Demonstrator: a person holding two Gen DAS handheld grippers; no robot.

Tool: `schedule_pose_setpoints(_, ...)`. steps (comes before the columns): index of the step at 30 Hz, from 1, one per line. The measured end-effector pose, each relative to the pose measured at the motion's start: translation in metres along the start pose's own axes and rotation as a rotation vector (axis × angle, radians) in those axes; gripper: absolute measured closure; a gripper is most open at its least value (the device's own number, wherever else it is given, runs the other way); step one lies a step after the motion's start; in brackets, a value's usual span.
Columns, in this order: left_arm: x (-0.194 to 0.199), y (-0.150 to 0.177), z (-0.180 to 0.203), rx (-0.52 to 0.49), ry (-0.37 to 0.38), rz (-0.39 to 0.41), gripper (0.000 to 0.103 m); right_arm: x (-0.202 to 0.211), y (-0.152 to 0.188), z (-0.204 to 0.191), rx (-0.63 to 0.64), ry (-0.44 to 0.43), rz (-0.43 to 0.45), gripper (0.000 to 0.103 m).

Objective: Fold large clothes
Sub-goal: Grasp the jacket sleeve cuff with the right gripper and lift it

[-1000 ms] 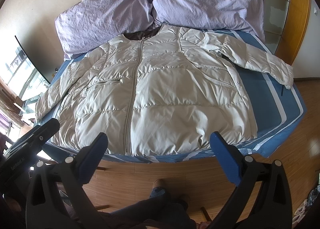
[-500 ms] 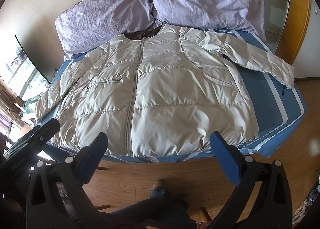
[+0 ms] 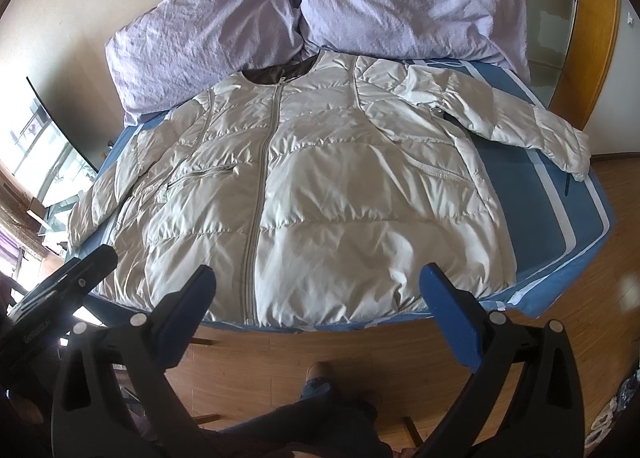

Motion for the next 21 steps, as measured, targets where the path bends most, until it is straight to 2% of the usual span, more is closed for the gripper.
schedule_pose_setpoints(8, -0.029, -0.014, 0.002, -0.021, -0.061, -0.022, 0.001, -0.008, -0.02, 0.021, -0.016, 0.033, 0.042, 0.002)
schedule_pose_setpoints(13, -0.048, -0.026, 0.006, -0.04, -0.096, -0.043, 0.001, -0.023, -0.041, 0.05, -0.048, 0.066, 0.041, 0.002)
schedule_pose_setpoints(16, -0.061, -0.034, 0.009, -0.049, -0.116, -0.058, 0.001, -0.035, -0.06, 0.081, -0.088, 0.091, 0.047, 0.002)
schedule_pose_setpoints(21, -0.082, -0.047, 0.016, -0.068, -0.139, -0.084, 0.001, -0.06, -0.098, 0.162, -0.204, 0.207, 0.05, 0.002)
Point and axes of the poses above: each gripper's, at about its wrist camera, not at the fingertips, and x roughly against the way its jaws point, z to its right, y to its underside, the point moved 3 cm from there along -x, roughly the way its jaws point, and after that the axes turned 4 degrees about -z, right-handed, at the moved point
